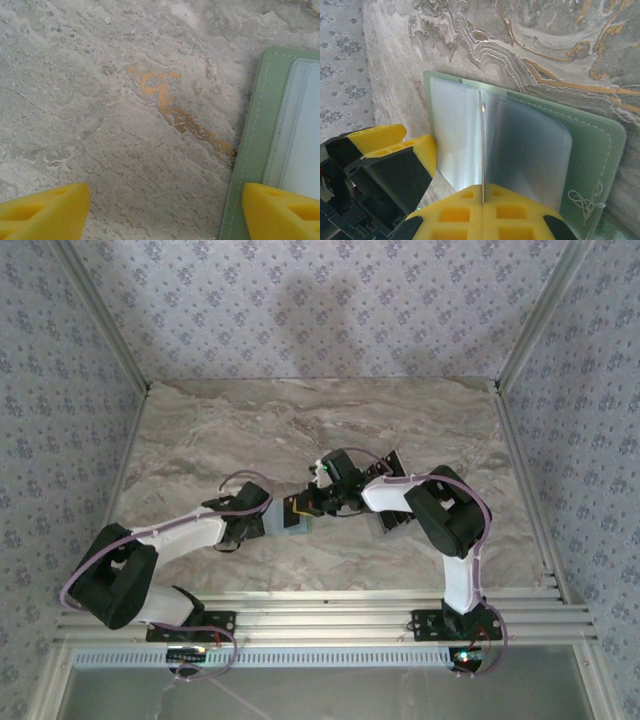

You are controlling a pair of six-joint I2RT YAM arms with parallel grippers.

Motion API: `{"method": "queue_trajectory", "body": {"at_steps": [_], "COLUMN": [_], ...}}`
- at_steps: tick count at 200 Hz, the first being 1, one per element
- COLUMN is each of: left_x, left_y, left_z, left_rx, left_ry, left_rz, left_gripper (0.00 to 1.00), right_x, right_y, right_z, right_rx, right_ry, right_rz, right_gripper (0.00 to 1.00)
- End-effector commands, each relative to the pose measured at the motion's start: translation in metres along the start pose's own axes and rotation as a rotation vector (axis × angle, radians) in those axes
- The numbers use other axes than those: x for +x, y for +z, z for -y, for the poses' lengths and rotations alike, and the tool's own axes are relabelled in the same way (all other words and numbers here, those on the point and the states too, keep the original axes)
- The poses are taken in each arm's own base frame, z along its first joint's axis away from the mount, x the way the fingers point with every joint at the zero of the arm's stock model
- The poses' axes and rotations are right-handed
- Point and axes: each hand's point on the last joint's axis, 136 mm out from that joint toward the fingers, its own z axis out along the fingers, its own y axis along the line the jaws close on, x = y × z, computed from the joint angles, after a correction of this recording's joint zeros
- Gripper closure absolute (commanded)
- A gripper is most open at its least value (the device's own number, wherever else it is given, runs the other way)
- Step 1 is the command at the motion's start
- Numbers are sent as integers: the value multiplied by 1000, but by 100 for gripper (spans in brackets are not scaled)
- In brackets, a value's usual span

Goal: Put the credit cards into the card holder
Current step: Insert the credit card into the card slot.

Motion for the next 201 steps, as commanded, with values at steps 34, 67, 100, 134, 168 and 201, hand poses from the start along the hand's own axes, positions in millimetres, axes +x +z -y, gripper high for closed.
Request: {"method": "queue_trajectory", "body": {"at_steps": [34, 67, 100, 134, 168, 201], "left_x": [6, 6, 6, 6, 6, 6], "left_y": [0, 0, 0, 0, 0, 0], "left_z": [-11, -11, -11, -11, -11, -11], "left_rx": [-36, -35, -35, -35, -34, -33], "left_ry": [0, -1, -1, -1, 0, 1], "left_rz": [-13, -13, -12, -12, -14, -12], "left_gripper": [20, 21, 21, 21, 21, 21], "right_x": [-7, -5, -3, -2, 1, 4], "right_y": [9, 13, 16, 16, 18, 20], "right_z": [-6, -6, -7, -8, -8, -6], "right_rx": [-30, -38, -45, -50, -54, -55], "right_ry": [16, 24, 26, 29, 30, 34], "right_rz": [8, 1, -4, -5, -13, -16], "right_gripper": [100, 100, 100, 100, 100, 100]}}
